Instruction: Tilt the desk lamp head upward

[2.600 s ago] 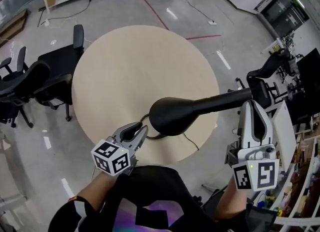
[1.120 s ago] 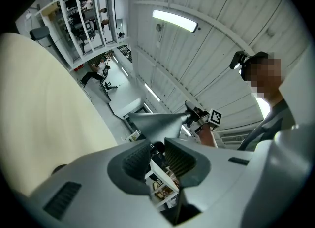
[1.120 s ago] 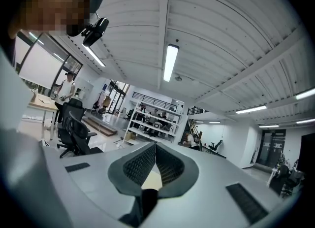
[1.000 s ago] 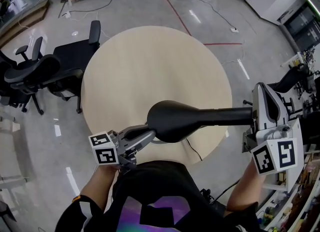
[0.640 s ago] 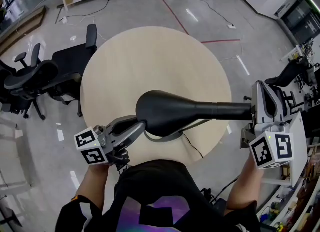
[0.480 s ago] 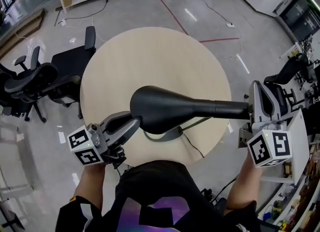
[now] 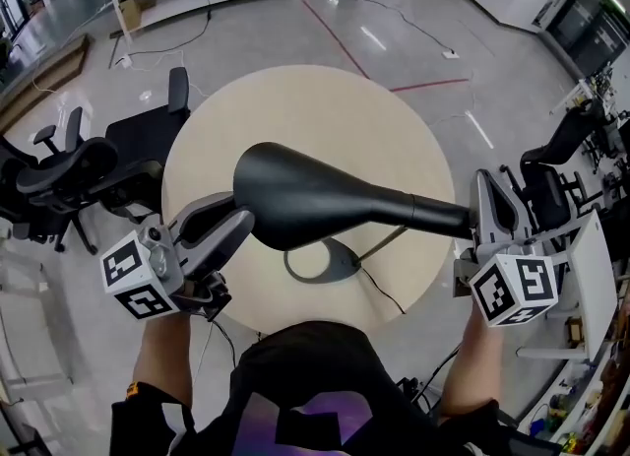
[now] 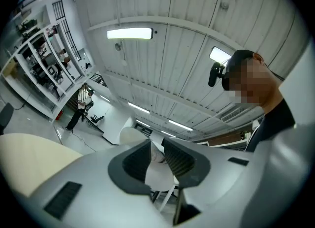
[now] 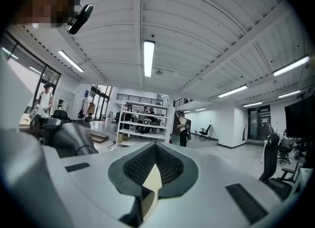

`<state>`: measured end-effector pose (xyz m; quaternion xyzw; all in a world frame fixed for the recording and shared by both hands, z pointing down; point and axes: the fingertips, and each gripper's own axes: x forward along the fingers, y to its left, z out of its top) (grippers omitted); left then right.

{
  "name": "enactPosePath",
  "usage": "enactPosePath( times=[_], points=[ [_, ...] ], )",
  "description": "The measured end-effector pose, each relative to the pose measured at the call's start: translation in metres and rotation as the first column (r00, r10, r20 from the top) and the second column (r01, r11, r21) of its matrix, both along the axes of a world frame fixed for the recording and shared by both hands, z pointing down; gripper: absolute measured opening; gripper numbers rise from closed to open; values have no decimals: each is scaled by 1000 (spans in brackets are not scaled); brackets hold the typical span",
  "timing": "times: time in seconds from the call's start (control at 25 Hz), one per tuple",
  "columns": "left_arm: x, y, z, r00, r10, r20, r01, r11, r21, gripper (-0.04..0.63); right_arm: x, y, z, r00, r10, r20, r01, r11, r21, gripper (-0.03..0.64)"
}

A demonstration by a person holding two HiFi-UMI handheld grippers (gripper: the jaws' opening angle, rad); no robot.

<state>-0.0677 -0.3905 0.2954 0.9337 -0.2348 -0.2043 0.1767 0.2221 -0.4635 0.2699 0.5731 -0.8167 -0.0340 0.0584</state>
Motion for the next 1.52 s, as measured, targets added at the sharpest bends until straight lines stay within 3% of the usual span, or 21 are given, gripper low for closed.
enactPosePath(
  times=[0.32, 0.76, 1.52],
  points=[
    [8, 14, -59, 998, -9, 56, 1, 991, 137, 132, 3, 13, 25, 999, 22, 48, -20, 999, -31, 11],
    [56, 24, -126, 995, 42, 92, -64, 966, 251, 132, 17, 24, 52, 998, 38, 42, -34, 995, -97, 10],
    [107, 34, -175, 987, 86, 133, -125, 939, 322, 132, 0, 24, 79, 999, 28, 31, -22, 988, -156, 9]
  ],
)
